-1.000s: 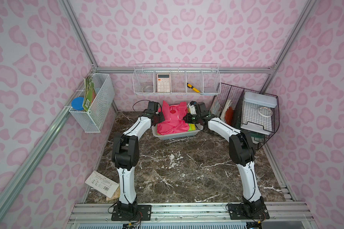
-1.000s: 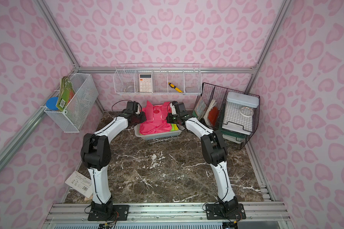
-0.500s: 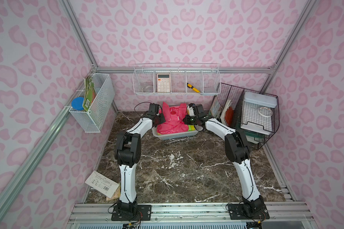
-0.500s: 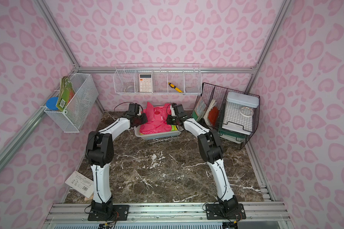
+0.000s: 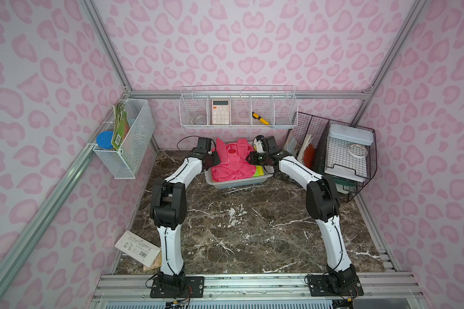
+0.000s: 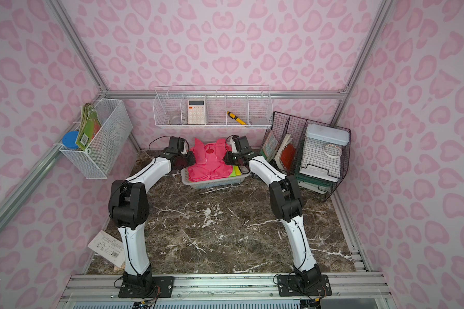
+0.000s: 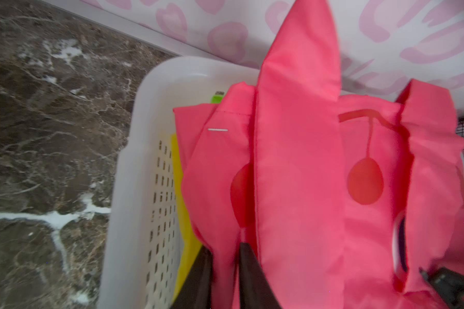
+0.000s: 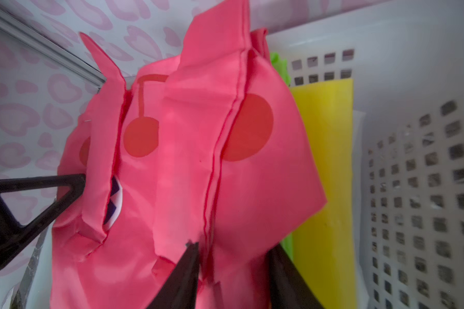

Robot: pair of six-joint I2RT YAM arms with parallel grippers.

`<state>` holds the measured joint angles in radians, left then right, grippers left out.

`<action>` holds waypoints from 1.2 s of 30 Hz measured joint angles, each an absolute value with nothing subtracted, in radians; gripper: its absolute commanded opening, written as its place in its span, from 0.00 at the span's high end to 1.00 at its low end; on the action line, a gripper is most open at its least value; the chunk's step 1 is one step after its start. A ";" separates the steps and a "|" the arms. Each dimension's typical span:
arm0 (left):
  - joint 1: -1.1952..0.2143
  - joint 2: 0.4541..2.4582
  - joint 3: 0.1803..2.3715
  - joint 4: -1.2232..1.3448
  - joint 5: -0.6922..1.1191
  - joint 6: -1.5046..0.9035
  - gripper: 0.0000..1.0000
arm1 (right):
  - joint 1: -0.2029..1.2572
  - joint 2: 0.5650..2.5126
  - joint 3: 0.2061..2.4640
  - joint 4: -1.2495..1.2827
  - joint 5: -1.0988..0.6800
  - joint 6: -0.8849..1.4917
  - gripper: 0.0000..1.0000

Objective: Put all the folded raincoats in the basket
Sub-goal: Place the raincoat in the basket, then reset both arms

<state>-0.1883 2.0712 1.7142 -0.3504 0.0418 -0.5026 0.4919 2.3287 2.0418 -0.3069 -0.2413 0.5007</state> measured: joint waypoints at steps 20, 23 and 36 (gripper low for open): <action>-0.190 1.651 1.476 -0.422 -0.004 -0.498 0.14 | 0.508 1.877 1.666 -0.281 -0.096 0.443 0.21; -0.190 1.501 1.315 -0.406 -0.026 -0.523 0.12 | 0.509 1.718 1.510 -0.210 -0.076 0.435 0.20; -0.190 0.941 0.645 -0.244 -0.327 -0.536 0.01 | 0.396 0.968 0.570 0.295 0.185 0.377 0.01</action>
<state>-0.1898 0.9413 0.6449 -0.2440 -0.3275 -0.5362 0.3962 0.9680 0.5701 0.2947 0.1848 0.3767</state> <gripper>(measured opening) 0.988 0.987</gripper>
